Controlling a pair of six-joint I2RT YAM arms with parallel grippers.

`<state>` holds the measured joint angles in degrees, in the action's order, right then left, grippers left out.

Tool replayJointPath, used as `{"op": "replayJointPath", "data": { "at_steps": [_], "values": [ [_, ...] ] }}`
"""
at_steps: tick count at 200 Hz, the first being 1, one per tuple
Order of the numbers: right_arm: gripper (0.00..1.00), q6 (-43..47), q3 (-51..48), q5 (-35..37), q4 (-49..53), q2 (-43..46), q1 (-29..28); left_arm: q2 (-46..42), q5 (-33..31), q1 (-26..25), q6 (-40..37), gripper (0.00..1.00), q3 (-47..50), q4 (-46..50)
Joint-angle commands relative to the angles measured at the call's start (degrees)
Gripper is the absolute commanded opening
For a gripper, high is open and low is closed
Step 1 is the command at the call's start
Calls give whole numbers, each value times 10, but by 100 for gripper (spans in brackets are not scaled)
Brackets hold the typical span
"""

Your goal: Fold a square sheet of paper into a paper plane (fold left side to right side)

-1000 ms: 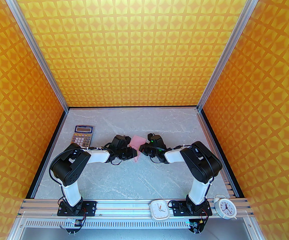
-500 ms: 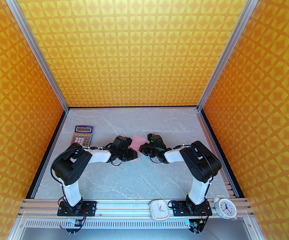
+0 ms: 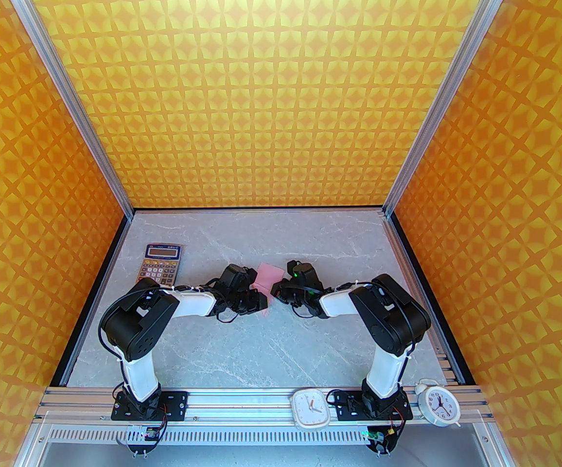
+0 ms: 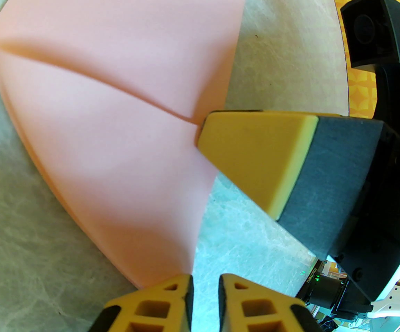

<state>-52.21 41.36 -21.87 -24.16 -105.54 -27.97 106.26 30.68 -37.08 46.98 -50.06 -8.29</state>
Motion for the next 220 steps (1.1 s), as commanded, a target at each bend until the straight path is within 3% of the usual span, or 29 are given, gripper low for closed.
{"op": "replayJointPath", "data": {
  "at_steps": [1, 220],
  "values": [
    [0, 4, -8, 10, 4, 8, 5, 12, 11, -3, -13, 20, -14, 11],
    [0, 18, 16, 1, 36, -24, 10, 4, 11, -3, -32, 20, -37, 44]
  ]
}}
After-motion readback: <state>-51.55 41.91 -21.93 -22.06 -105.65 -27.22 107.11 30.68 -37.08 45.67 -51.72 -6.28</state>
